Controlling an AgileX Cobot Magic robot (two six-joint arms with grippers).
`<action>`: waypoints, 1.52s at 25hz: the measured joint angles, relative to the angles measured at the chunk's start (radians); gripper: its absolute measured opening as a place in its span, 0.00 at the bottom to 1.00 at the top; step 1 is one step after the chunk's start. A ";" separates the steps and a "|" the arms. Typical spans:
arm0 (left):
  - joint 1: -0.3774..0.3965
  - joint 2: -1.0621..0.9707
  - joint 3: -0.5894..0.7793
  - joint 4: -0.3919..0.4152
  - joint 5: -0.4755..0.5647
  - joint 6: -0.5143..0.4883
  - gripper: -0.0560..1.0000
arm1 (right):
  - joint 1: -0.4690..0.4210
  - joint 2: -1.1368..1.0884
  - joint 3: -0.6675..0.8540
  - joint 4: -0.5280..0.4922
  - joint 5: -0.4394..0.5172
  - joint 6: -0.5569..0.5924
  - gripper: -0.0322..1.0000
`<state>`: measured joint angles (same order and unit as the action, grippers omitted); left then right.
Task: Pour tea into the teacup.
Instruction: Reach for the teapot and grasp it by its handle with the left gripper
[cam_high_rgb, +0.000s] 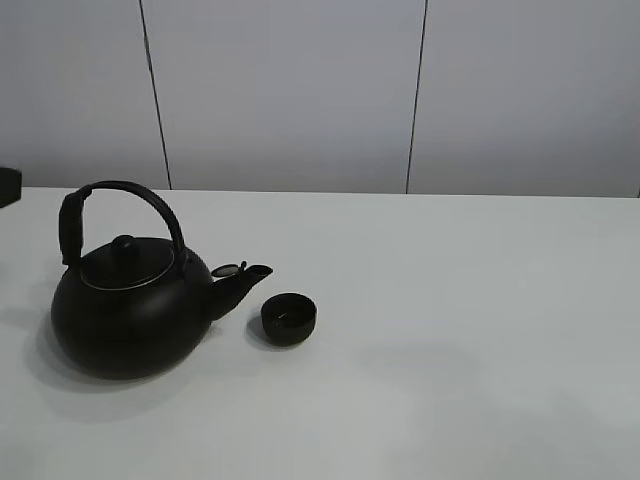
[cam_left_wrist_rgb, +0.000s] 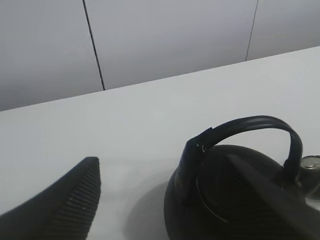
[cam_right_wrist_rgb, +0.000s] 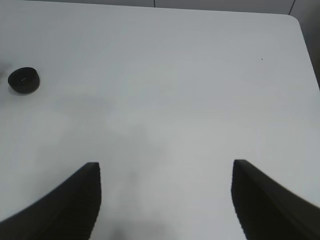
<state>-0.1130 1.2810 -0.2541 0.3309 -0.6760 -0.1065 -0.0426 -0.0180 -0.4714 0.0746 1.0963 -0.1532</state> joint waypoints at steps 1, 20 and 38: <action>0.009 0.051 0.000 0.011 -0.053 0.000 0.52 | 0.000 0.000 0.000 0.000 0.000 0.000 0.52; 0.056 0.499 -0.091 0.112 -0.459 0.031 0.50 | 0.000 0.000 0.000 0.000 0.000 0.000 0.52; 0.054 0.595 -0.183 0.183 -0.467 0.037 0.21 | 0.000 0.000 0.000 0.000 0.000 0.000 0.52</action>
<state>-0.0588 1.8758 -0.4369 0.5137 -1.1435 -0.0694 -0.0426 -0.0180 -0.4714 0.0746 1.0963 -0.1532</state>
